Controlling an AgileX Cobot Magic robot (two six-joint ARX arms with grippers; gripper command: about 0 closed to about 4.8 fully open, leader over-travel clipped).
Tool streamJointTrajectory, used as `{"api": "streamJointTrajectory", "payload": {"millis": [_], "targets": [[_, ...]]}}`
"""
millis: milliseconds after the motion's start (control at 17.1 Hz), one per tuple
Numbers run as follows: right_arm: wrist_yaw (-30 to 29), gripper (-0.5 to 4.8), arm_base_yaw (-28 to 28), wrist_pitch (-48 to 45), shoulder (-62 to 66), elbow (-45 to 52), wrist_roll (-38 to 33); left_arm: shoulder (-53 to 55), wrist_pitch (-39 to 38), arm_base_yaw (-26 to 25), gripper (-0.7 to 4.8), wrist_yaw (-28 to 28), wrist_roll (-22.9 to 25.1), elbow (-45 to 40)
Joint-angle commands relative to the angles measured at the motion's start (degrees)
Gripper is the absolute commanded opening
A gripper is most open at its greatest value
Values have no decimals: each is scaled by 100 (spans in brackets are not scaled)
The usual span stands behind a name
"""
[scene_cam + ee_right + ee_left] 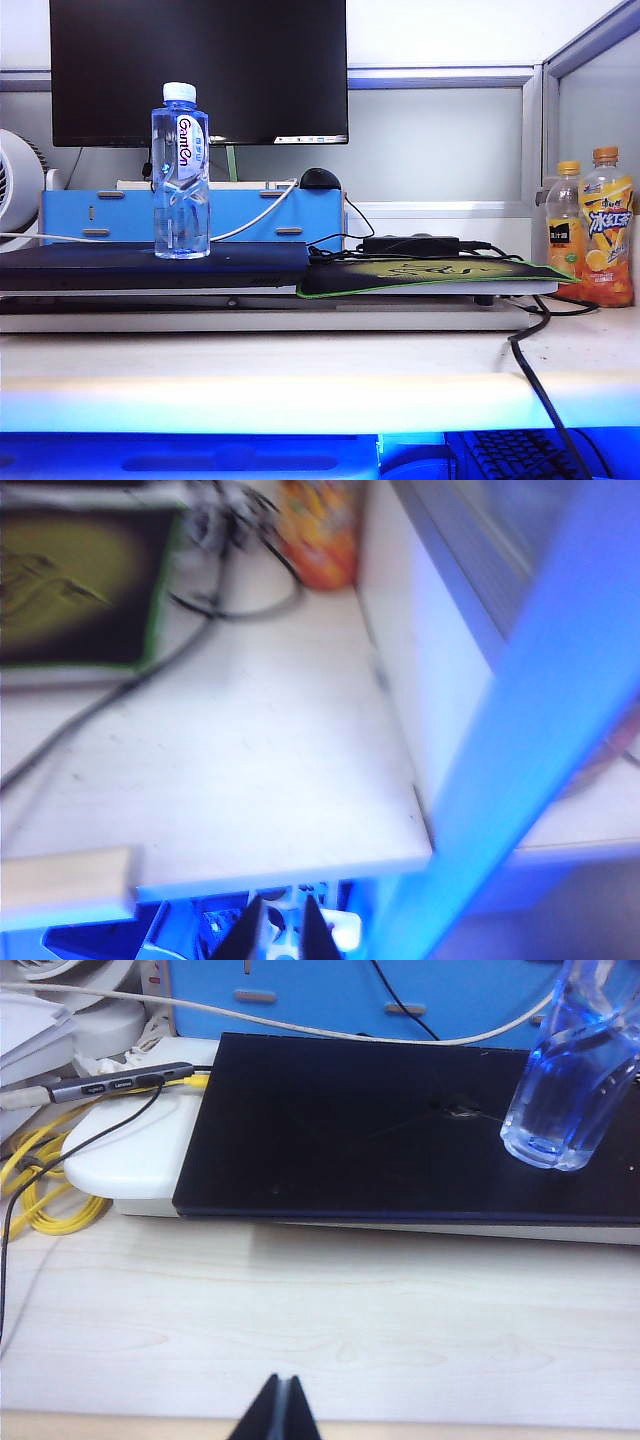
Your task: Pick up the mineral water bottle and place it on the laptop.
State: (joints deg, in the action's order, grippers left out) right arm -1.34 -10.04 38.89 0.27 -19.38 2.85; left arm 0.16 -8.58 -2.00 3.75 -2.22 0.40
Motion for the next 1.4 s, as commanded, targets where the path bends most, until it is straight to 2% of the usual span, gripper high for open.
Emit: {"api": "streamJointTrajectory", "payload": {"millis": [58, 818, 1052, 1111, 1227, 1403], "targets": [[-44, 58, 7, -9, 7, 50, 33, -11, -7, -2, -2, 7, 7, 0], [-264, 58, 7, -118, 7, 114, 35, -11, -7, 0, -2, 11, 9, 0], [-348, 58, 4, -2347, 4, 872, 37, -11, -7, 0, -2, 13, 7, 0], [-350, 58, 7, -2656, 4, 1005, 37, -11, -7, -2, -2, 11, 9, 0], [-400, 58, 7, -3051, 4, 1283, 35, -11, -7, -2, -2, 11, 7, 0], [-398, 58, 7, -3163, 2, 1757, 37, -11, -7, -2, -2, 13, 9, 0]]}}
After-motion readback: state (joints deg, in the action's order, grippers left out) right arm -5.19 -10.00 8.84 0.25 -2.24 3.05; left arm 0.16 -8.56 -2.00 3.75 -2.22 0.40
